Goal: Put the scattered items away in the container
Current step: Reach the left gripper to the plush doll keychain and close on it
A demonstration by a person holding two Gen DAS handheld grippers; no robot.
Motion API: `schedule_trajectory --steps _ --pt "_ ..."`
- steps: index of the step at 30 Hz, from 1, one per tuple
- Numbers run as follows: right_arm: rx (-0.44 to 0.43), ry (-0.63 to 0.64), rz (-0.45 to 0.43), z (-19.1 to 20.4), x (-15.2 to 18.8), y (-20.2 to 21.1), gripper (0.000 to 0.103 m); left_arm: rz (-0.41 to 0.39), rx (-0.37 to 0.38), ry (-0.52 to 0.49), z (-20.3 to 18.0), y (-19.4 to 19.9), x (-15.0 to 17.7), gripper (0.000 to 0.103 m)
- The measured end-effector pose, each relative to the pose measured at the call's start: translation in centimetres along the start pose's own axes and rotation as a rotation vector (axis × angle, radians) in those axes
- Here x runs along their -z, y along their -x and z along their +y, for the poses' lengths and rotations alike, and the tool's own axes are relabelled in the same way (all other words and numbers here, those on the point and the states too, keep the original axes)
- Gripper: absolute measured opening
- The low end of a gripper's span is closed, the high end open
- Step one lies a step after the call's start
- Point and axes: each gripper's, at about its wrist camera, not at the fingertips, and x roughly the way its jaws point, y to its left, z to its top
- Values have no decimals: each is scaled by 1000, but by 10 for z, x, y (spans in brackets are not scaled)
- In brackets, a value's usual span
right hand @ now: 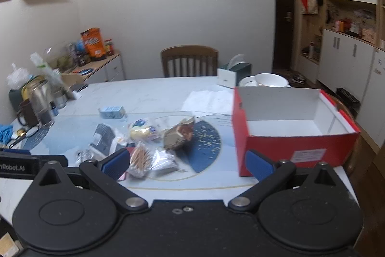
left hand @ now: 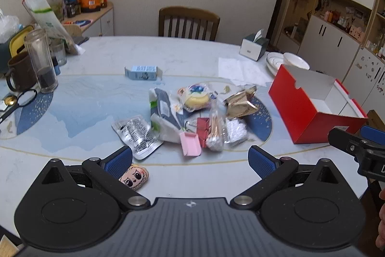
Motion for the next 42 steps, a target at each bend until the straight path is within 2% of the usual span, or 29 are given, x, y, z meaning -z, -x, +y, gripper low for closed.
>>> schedule_trajectory --steps 6,12,22,32,42 --pt "-11 62 3 9 0 -20 102 43 26 34 22 -19 4 103" --pt "-9 70 34 9 -3 -54 102 34 -6 -40 36 -39 19 103" --pt "-18 37 111 12 3 -111 100 26 -12 -110 56 -71 32 103" --pt "29 40 198 18 9 -167 95 56 18 -161 76 -99 35 102" --pt "10 31 250 28 12 -193 93 87 46 -216 82 -113 38 102"
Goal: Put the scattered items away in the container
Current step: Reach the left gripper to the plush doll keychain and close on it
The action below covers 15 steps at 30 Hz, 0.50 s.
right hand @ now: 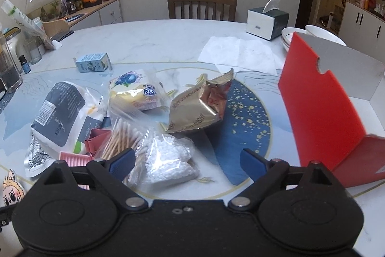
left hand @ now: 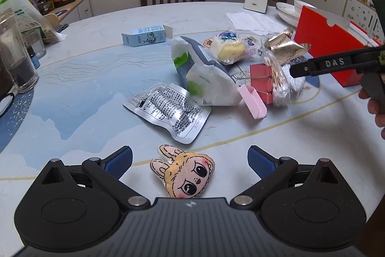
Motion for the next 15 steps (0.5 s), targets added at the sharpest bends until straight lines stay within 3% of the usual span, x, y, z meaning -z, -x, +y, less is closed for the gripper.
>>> schedule_trajectory --steps 3,7,15 --pt "-5 3 21 3 -2 -8 85 8 6 -14 0 -4 1 102" --pt "-8 -12 41 2 -1 -15 83 21 14 -32 0 -9 2 98" --pt "-21 -35 60 5 -3 -18 71 44 26 -47 3 -13 5 81"
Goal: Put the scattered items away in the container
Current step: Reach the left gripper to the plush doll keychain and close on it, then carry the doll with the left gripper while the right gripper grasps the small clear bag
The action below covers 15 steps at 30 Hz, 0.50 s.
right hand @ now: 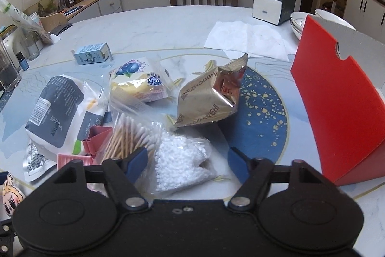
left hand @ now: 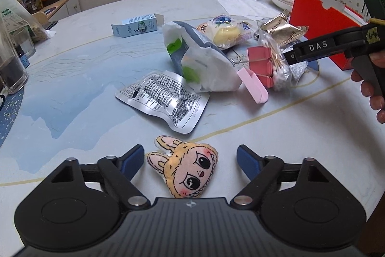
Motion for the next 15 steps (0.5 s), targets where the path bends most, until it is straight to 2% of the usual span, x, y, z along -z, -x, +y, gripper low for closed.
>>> schedule_trajectory --steps 2,4,8,15 --pt "-2 0 2 2 0 0 68 1 3 3 1 1 0 77" --pt "-7 -9 11 2 0 -1 60 4 9 8 3 1 1 73" --pt "3 -16 14 5 1 -1 57 10 21 8 5 1 2 61" --pt "23 -32 25 8 2 3 44 15 37 -13 8 2 1 56"
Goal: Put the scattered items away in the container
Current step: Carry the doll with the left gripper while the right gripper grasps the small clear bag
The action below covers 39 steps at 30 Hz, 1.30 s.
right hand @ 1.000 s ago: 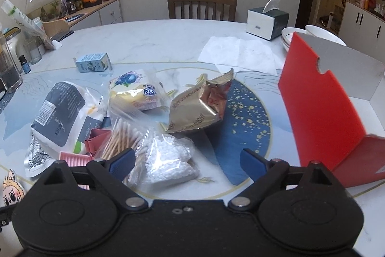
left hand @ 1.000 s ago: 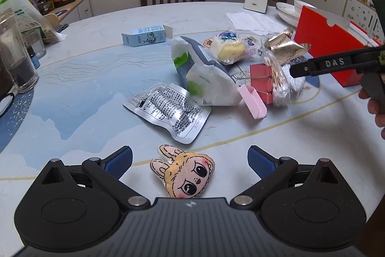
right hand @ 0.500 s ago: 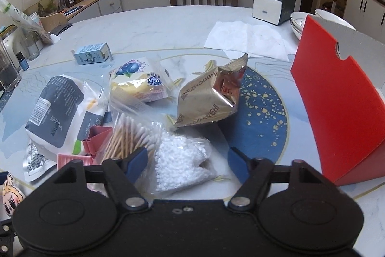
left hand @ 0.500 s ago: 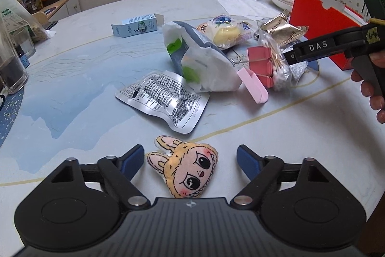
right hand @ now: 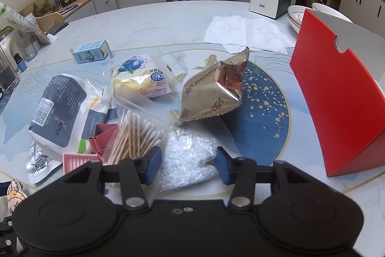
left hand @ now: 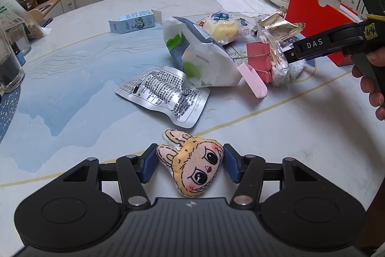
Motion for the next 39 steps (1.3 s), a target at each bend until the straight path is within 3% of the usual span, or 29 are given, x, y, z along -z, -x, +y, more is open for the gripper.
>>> schedule_trajectory --steps 7,20,39 --pt "39 -4 14 1 5 10 37 -11 39 -10 5 4 -3 52" --pt "39 -36 -9 -12 13 60 37 -62 98 -39 -1 22 -21 51" --pt "-82 17 -106 -93 -26 130 37 -147 103 -67 -88 40 -92 51"
